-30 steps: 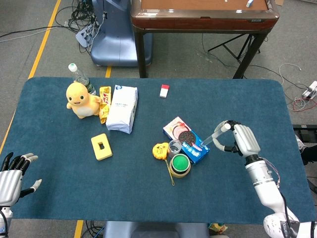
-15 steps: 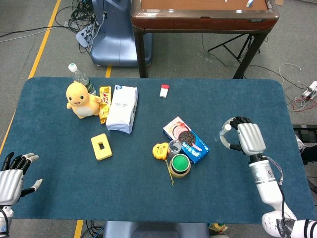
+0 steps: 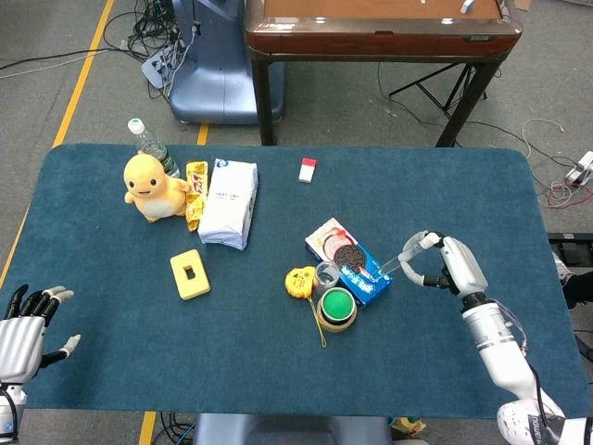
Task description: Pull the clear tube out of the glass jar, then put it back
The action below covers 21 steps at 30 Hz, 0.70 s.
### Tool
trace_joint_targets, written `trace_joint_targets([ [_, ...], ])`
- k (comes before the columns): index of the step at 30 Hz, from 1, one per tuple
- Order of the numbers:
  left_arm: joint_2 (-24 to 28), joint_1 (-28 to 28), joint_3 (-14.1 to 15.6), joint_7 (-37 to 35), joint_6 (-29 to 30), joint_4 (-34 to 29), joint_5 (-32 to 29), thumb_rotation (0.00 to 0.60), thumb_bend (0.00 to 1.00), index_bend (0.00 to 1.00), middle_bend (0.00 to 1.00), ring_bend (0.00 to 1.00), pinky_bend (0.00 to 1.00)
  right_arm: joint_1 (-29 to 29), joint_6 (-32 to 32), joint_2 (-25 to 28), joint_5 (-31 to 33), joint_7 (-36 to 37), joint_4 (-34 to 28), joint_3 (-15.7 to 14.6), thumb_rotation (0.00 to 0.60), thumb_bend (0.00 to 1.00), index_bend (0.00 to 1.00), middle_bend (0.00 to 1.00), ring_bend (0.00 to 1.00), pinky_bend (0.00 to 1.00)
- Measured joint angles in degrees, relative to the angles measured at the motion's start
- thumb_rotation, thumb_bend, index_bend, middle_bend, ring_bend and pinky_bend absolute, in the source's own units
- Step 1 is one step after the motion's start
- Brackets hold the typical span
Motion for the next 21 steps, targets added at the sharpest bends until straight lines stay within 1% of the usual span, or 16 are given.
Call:
trace_joint_targets([
  [1,0.0,0.0,0.0,0.0,0.0,0.0,0.0,0.6,0.24,0.25,0.2,0.16,0.02,0.0,0.5,-0.2,-0.2,-0.6,0.3,0.0,0.6,0.59,0.62,0.44,0.3,0.26],
  [4,-0.1,-0.1,0.0,0.1,-0.1,0.0,0.0,0.6,0.24,0.25,0.2,0.16,0.02,-0.2,3.0,-1.2,-1.1,-5.5,2.0,-0.1,0.6,0.59,0.62,0.44,0.3,0.26],
  [8,-0.1,-0.3,-0.1,0.1,-0.2,0.1,0.0,0.6,0.24,0.25,0.2,0.16,0.02,-0.4,8.2,-3.8,-3.0,-15.0,5.5,-0.4,0.6,0.59,0.62,0.44,0.3,0.26],
  [11,0.0,-0.3,-0.1,0.2,-0.2,-0.1,0.0,0.6,0.24,0.25,0.2,0.16,0.02,-0.5,10.0,-4.6,-3.3,-17.6,6.2,-0.4,0.6,0.59,0.62,0.44,0.3,0.26],
  [13,0.0,-0.3,-0.1,0.2,-0.3,-0.1,0.0,0.6,0.24,0.25,0.2,0.16,0.02,-0.6,9.5,-4.5,-3.1,-16.7,5.7,-0.3,0.6,0.59,0.62,0.44,0.3,0.26],
  [16,-0.1,-0.3,0.0,0.2,-0.3,-0.1,0.1,0.6,0.24,0.25,0.2,0.16,0.02,-0.7,7.0,-3.6,-2.1,-12.3,3.6,-0.2,0.6,0.59,0.62,0.44,0.3,0.27],
  [21,0.0,-0.4,0.0,0.2,-0.2,-0.3,0.2,0.6,0.24,0.25,0.2,0.16,0.02,-0.9,1.6,-0.6,-0.4,-3.8,0.1,0.2,0.6,0.59,0.62,0.44,0.3,0.27],
])
